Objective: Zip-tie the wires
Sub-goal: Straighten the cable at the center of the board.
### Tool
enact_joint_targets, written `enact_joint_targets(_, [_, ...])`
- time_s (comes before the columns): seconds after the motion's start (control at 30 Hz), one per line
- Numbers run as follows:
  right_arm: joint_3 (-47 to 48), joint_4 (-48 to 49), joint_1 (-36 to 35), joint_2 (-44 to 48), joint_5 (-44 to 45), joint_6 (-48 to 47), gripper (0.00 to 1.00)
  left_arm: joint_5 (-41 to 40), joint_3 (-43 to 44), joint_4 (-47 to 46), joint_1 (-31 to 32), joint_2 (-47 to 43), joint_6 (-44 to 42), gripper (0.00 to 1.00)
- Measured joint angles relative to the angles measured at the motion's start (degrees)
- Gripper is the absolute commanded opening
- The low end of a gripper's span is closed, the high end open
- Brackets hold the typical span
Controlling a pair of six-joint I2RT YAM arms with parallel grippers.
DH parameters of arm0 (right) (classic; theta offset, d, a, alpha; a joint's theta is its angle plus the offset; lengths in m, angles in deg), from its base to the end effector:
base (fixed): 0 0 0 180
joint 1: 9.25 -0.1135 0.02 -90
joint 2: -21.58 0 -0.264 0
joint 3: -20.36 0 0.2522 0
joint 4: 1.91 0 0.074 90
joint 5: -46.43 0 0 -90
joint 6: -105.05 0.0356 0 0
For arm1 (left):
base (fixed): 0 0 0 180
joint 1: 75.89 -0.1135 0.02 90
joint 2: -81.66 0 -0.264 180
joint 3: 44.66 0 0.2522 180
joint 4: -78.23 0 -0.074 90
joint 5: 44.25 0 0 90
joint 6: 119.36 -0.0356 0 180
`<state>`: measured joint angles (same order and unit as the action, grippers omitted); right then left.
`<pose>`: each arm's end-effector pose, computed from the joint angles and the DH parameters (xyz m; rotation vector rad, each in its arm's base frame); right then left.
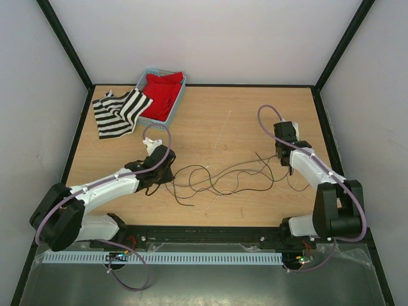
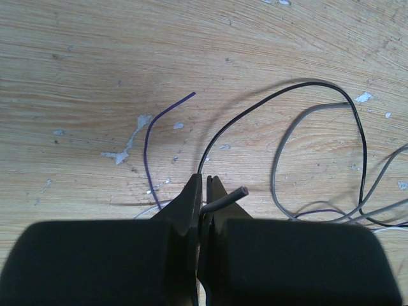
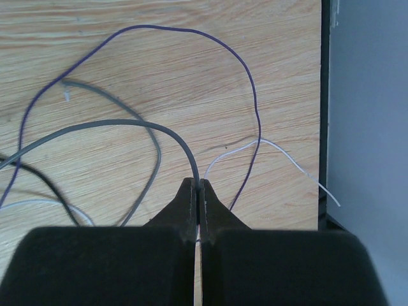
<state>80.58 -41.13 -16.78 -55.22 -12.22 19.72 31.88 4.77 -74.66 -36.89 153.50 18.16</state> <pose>0.2603 0.0157 0.2122 0.1492 2.4364 -0.5991 0.1929 -0.1453 0.1856 -0.2902 2.4239 -0.4002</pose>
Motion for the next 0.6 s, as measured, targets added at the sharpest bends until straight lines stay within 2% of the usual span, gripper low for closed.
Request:
enact_joint_targets(0.23, [0.8, 0.3, 0.0, -5.5, 1.8, -1.0, 0.0, -1.4, 2.3, -1.1, 1.9, 5.2, 0.1, 0.0])
enact_joint_targets(0.5, [1.9, 0.4, 0.0, -7.9, -1.0, -2.1, 0.4, -1.7, 3.9, -1.9, 2.8, 11.7, 0.0, 0.0])
enact_joint_targets(0.6, [2.2, 0.3, 0.0, -7.8, -2.7, -2.3, 0.51, -2.1, 4.1, -2.0, 2.8, 12.3, -0.2, 0.0])
